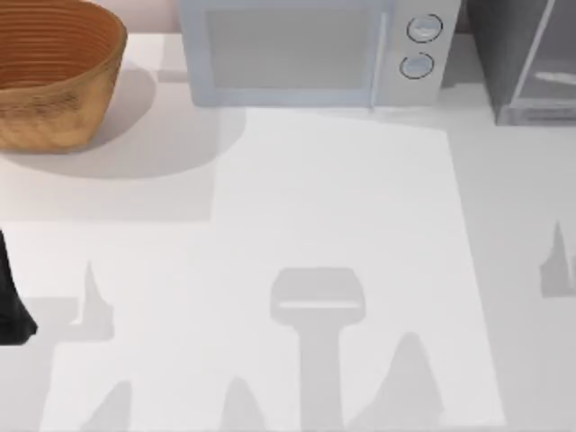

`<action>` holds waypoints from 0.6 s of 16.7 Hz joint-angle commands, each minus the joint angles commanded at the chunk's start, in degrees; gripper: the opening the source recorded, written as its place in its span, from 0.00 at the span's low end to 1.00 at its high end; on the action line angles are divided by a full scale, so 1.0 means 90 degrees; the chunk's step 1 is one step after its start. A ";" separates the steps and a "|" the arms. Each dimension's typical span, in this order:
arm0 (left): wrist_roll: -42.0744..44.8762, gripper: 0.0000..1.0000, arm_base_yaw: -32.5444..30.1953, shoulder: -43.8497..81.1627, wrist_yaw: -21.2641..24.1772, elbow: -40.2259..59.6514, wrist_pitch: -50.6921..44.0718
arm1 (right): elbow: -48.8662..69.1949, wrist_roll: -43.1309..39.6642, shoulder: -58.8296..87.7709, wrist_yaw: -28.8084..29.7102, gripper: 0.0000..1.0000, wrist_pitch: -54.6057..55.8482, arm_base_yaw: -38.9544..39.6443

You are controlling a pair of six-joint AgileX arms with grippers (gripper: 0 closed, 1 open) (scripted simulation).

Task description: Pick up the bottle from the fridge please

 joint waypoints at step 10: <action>0.0000 1.00 0.0000 0.0000 0.0000 0.0000 0.0000 | 0.0466 0.0100 0.5709 -0.1573 1.00 0.4869 -0.1624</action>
